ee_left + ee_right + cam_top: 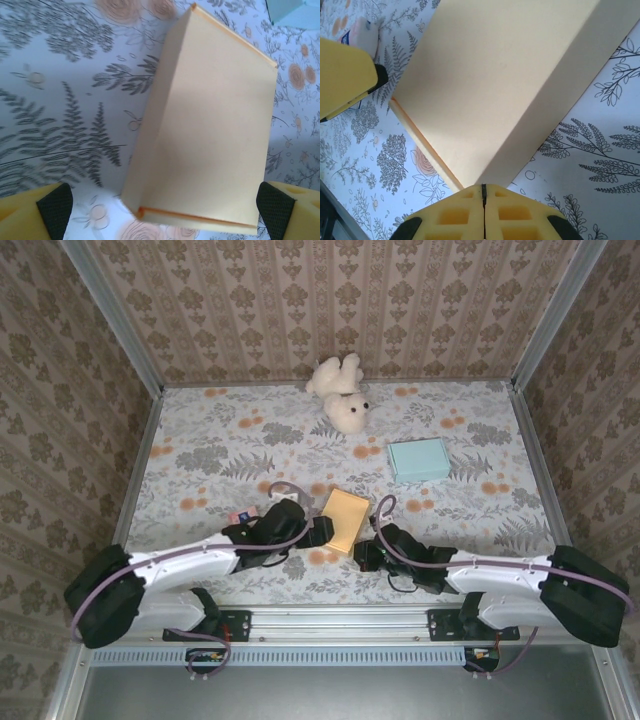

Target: Fold the paper box

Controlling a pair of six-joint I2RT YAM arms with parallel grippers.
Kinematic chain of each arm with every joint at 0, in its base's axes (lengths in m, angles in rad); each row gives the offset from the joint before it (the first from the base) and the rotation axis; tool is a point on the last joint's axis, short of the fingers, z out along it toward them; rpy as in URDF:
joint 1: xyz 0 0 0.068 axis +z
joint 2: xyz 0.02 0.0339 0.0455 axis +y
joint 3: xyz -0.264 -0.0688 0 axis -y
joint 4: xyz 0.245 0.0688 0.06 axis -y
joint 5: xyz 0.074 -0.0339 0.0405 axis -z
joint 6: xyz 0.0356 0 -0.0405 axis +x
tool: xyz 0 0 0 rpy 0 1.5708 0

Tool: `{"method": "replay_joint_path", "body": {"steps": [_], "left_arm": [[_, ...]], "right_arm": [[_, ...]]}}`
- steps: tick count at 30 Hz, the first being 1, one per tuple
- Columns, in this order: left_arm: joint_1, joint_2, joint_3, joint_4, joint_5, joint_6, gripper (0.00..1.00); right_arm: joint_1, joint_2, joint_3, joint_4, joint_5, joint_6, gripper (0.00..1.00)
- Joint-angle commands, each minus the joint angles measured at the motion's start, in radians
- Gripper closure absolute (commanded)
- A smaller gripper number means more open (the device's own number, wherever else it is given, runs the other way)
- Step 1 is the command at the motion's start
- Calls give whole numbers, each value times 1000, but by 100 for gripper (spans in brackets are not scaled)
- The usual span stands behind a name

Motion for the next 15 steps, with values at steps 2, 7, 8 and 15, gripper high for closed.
{"method": "replay_joint_path", "body": {"steps": [2, 7, 8, 15], "left_arm": [[10, -158, -43, -116, -87, -19, 1], [10, -323, -79, -196, -113, -28, 1], [10, -354, -84, -210, -118, -26, 1], [34, -386, -66, -229, -118, 33, 1]], "right_arm": [[6, -94, 32, -139, 81, -46, 88], [3, -203, 54, -249, 149, -90, 85], [3, -219, 58, -263, 159, -102, 85], [-13, -217, 89, -281, 189, -163, 85]]}}
